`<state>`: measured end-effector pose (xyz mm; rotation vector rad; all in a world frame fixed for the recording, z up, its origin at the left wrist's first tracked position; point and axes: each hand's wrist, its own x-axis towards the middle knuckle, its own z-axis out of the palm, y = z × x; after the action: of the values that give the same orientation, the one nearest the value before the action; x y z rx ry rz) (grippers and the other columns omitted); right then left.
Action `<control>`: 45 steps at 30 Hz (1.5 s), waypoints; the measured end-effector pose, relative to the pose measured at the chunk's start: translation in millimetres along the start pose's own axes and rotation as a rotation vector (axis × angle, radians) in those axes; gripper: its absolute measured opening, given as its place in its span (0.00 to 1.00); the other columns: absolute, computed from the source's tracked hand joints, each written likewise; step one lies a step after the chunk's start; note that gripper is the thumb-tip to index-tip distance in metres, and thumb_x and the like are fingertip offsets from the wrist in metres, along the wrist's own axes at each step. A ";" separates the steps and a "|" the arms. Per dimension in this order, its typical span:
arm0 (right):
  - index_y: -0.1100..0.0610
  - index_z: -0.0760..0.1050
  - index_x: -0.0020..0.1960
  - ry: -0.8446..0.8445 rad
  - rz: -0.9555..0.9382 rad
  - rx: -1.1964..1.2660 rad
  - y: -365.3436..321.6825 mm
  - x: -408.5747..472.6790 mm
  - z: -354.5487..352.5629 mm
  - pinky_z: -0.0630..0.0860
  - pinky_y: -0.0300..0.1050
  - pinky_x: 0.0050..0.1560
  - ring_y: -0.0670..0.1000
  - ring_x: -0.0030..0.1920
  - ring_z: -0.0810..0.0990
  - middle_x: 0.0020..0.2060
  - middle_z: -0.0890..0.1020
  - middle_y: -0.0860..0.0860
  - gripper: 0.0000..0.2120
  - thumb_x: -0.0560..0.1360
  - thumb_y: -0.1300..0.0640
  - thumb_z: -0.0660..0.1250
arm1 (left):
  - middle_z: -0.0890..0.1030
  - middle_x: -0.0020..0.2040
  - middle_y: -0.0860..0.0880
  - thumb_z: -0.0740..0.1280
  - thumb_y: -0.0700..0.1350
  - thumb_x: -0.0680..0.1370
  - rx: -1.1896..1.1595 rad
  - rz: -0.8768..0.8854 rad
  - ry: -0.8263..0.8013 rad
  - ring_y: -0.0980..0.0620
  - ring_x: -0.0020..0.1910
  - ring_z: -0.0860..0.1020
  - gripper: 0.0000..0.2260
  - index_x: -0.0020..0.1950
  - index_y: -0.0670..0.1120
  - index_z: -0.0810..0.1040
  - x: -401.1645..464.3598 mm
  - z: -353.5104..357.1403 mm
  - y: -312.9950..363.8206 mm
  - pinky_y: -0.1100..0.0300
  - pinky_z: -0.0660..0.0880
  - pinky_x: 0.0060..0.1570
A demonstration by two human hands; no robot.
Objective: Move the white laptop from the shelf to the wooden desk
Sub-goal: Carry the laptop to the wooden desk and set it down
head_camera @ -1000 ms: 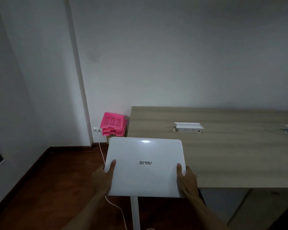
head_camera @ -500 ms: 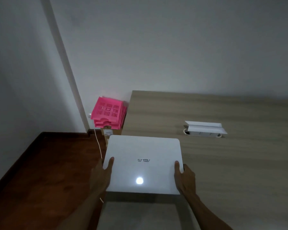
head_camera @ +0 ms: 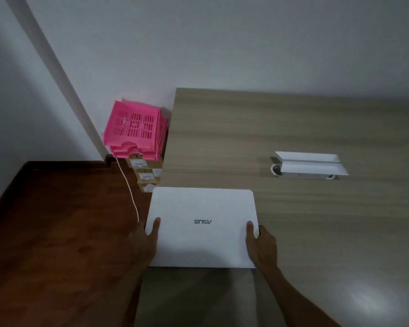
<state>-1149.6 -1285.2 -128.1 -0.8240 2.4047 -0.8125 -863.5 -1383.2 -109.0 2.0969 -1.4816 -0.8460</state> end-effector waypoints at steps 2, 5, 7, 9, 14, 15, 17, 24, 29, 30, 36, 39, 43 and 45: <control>0.53 0.78 0.45 0.001 0.009 -0.037 -1.0 8.5 4.7 0.81 0.51 0.49 0.53 0.43 0.83 0.41 0.83 0.50 0.25 0.77 0.33 0.54 | 0.76 0.66 0.35 0.63 0.58 0.78 0.038 0.000 -0.030 0.33 0.66 0.73 0.27 0.69 0.39 0.72 10.7 6.7 -0.9 0.44 0.63 0.70; 0.53 0.78 0.45 0.005 0.017 -0.074 -1.8 17.3 10.3 0.81 0.51 0.49 0.54 0.44 0.83 0.42 0.84 0.50 0.26 0.77 0.33 0.54 | 0.81 0.57 0.35 0.59 0.63 0.78 0.090 0.033 -0.037 0.33 0.58 0.78 0.28 0.62 0.40 0.76 21.9 13.9 -2.4 0.43 0.70 0.63; 0.53 0.78 0.45 0.020 0.018 -0.112 -3.4 21.0 13.6 0.81 0.52 0.49 0.55 0.44 0.83 0.42 0.84 0.51 0.27 0.77 0.32 0.53 | 0.82 0.42 0.35 0.54 0.67 0.76 0.130 0.091 -0.011 0.34 0.43 0.81 0.31 0.50 0.39 0.79 28.6 20.9 -6.1 0.45 0.76 0.49; 0.53 0.78 0.45 0.037 0.021 -0.163 -4.5 24.8 17.5 0.81 0.52 0.48 0.55 0.43 0.83 0.42 0.84 0.51 0.29 0.76 0.31 0.51 | 0.81 0.36 0.37 0.51 0.68 0.74 0.145 0.093 -0.013 0.36 0.36 0.80 0.33 0.45 0.39 0.78 36.5 25.6 -8.6 0.47 0.76 0.43; 0.55 0.79 0.46 0.077 0.050 -0.248 -13.0 31.2 21.0 0.81 0.53 0.49 0.58 0.44 0.84 0.42 0.85 0.54 0.33 0.77 0.31 0.47 | 0.81 0.38 0.37 0.60 0.62 0.79 0.212 0.098 0.022 0.37 0.39 0.80 0.25 0.44 0.39 0.77 42.0 23.6 -0.1 0.50 0.71 0.43; 0.56 0.80 0.46 0.077 0.051 -0.260 -13.4 33.9 21.6 0.81 0.53 0.49 0.58 0.44 0.84 0.42 0.85 0.55 0.34 0.77 0.30 0.46 | 0.81 0.39 0.37 0.60 0.60 0.79 0.220 0.092 0.015 0.37 0.40 0.80 0.24 0.45 0.39 0.77 42.4 24.0 1.1 0.50 0.71 0.44; 0.57 0.81 0.47 0.063 0.050 -0.299 -14.9 38.4 21.7 0.81 0.54 0.50 0.59 0.44 0.84 0.43 0.85 0.57 0.37 0.76 0.30 0.44 | 0.81 0.40 0.37 0.59 0.60 0.79 0.248 0.094 0.011 0.36 0.42 0.80 0.24 0.45 0.39 0.77 43.5 25.0 1.1 0.48 0.73 0.46; 0.57 0.82 0.47 -0.022 0.003 -0.457 -16.4 60.0 14.9 0.79 0.54 0.51 0.61 0.47 0.84 0.45 0.85 0.59 0.38 0.79 0.33 0.42 | 0.81 0.36 0.35 0.54 0.63 0.78 0.323 0.221 0.016 0.35 0.37 0.80 0.29 0.45 0.37 0.78 48.3 30.5 -3.0 0.44 0.76 0.44; 0.62 0.81 0.51 -0.062 -0.021 -0.538 -17.8 61.9 14.7 0.80 0.54 0.53 0.60 0.47 0.84 0.47 0.85 0.60 0.40 0.79 0.34 0.41 | 0.81 0.38 0.36 0.50 0.64 0.77 0.388 0.246 -0.028 0.36 0.39 0.80 0.32 0.45 0.37 0.77 54.7 33.4 -9.0 0.44 0.76 0.47; 0.62 0.79 0.54 -0.073 -0.020 -0.547 -19.6 60.5 13.7 0.80 0.55 0.54 0.61 0.49 0.83 0.50 0.84 0.61 0.37 0.80 0.35 0.44 | 0.81 0.39 0.35 0.51 0.64 0.78 0.406 0.252 -0.033 0.35 0.40 0.81 0.31 0.46 0.36 0.77 54.6 31.6 -7.7 0.45 0.75 0.48; 0.61 0.66 0.71 -0.163 -0.131 -0.494 -41.5 43.8 -3.3 0.74 0.56 0.62 0.64 0.62 0.78 0.64 0.78 0.62 0.26 0.81 0.44 0.55 | 0.81 0.57 0.37 0.54 0.62 0.80 0.506 0.211 -0.146 0.39 0.55 0.80 0.29 0.61 0.38 0.74 44.8 12.9 3.1 0.47 0.75 0.55; 0.57 0.57 0.79 -0.261 -0.300 -0.455 -46.6 23.9 -16.9 0.67 0.56 0.70 0.60 0.72 0.70 0.75 0.69 0.58 0.31 0.81 0.45 0.58 | 0.78 0.62 0.38 0.55 0.63 0.79 0.477 0.280 -0.165 0.39 0.60 0.78 0.29 0.66 0.40 0.70 33.8 -2.2 1.1 0.46 0.74 0.58; 0.53 0.56 0.80 -0.317 -0.350 -0.388 -51.7 -10.7 -38.9 0.61 0.52 0.75 0.56 0.77 0.64 0.78 0.63 0.53 0.31 0.81 0.46 0.60 | 0.79 0.62 0.39 0.57 0.63 0.77 0.407 0.528 -0.116 0.41 0.62 0.76 0.29 0.65 0.40 0.73 16.8 -27.1 8.1 0.48 0.75 0.60; 0.52 0.57 0.80 -0.315 -0.354 -0.375 -48.2 -32.6 -49.3 0.61 0.51 0.75 0.55 0.77 0.64 0.78 0.64 0.52 0.31 0.81 0.45 0.60 | 0.79 0.62 0.39 0.57 0.62 0.77 0.386 0.595 -0.095 0.41 0.63 0.76 0.30 0.65 0.38 0.74 0.3 -38.4 9.2 0.48 0.73 0.62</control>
<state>-1136.8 -1275.9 -53.5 -1.4374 2.1813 -0.3136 -842.9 -1386.5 -75.4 1.6916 -2.3003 -0.4573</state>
